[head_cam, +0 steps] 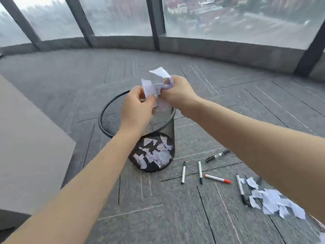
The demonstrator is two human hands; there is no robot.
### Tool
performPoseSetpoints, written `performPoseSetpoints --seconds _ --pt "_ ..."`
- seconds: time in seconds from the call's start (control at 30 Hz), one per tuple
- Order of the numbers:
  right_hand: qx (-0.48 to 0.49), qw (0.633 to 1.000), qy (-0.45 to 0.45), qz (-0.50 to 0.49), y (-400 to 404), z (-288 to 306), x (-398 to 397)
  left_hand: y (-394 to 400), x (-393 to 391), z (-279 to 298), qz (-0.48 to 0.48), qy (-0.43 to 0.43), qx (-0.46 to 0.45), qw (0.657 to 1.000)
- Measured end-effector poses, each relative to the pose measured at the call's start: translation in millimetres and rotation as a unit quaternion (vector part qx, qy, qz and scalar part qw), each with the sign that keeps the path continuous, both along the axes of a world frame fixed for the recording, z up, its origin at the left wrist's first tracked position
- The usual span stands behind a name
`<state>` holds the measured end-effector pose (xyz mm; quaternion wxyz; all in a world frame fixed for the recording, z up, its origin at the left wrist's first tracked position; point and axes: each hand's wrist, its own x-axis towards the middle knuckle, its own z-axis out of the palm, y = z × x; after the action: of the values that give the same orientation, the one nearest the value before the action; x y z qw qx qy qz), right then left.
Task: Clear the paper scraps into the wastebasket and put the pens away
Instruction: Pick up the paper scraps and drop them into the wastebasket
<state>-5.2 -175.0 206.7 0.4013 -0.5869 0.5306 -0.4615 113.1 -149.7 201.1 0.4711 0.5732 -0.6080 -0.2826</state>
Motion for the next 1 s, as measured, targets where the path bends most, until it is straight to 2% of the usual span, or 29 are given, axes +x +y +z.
performPoseSetpoints --seconds 0.1,0.13,0.2,0.23,0.3,0.37,0.43,0.53,0.6,0.67,0.8,0.9,1.0 --pt "0.003 0.989 0.147 0.016 -31.5 -8.9 40.6 -19.6 34.6 -6.0 0.019 -0.141 0.069 0.987" --pt "0.014 0.975 0.219 0.031 -32.9 -14.7 47.1 -22.3 41.5 -11.9 0.004 -0.216 0.111 0.97" --pt "0.062 0.951 0.298 0.062 -31.2 -28.4 49.2 -26.1 51.1 -28.6 -0.037 -0.346 0.222 0.911" --pt "0.086 0.949 0.293 0.083 -30.9 -38.0 47.9 -27.9 55.7 -37.0 -0.049 -0.385 0.262 0.884" --pt "0.106 0.956 0.256 0.099 -26.1 -51.9 42.4 -30.9 63.5 -50.6 -0.028 -0.418 0.27 0.867" --pt "0.069 0.958 0.266 0.085 -22.1 -61.0 35.9 -30.9 64.0 -60.8 0.003 -0.424 0.232 0.875" --pt "0.002 0.96 0.271 0.068 -17.6 -66.7 25.7 -26.7 54.7 -63.4 0.016 -0.394 0.17 0.903" --pt "-0.074 0.982 0.173 0.014 2.7 -73.4 6.0 -10.4 27.5 -59.0 0.009 -0.321 0.01 0.947" --pt "-0.091 0.989 0.107 -0.052 26.4 -89.5 -13.0 6.7 -0.2 -60.9 -0.023 -0.286 -0.072 0.955" --pt "-0.08 0.987 0.078 -0.112 54.8 -118.0 -36.8 25.1 -32.1 -73.0 -0.089 -0.255 -0.108 0.957" --pt "0.027 0.978 0.063 -0.196 121.4 -187.0 -87.7 60.6 -94.9 -125.4 -0.241 -0.248 -0.059 0.936" --pt "0.105 0.948 0.055 -0.296 188.5 -230.7 -131.1 97.4 -144.6 -172.7 -0.35 -0.253 0.022 0.902" --pt "0.171 0.911 0.107 -0.359 260.9 -259.0 -163.8 143.2 -186.4 -208.8 -0.432 -0.26 0.097 0.858"
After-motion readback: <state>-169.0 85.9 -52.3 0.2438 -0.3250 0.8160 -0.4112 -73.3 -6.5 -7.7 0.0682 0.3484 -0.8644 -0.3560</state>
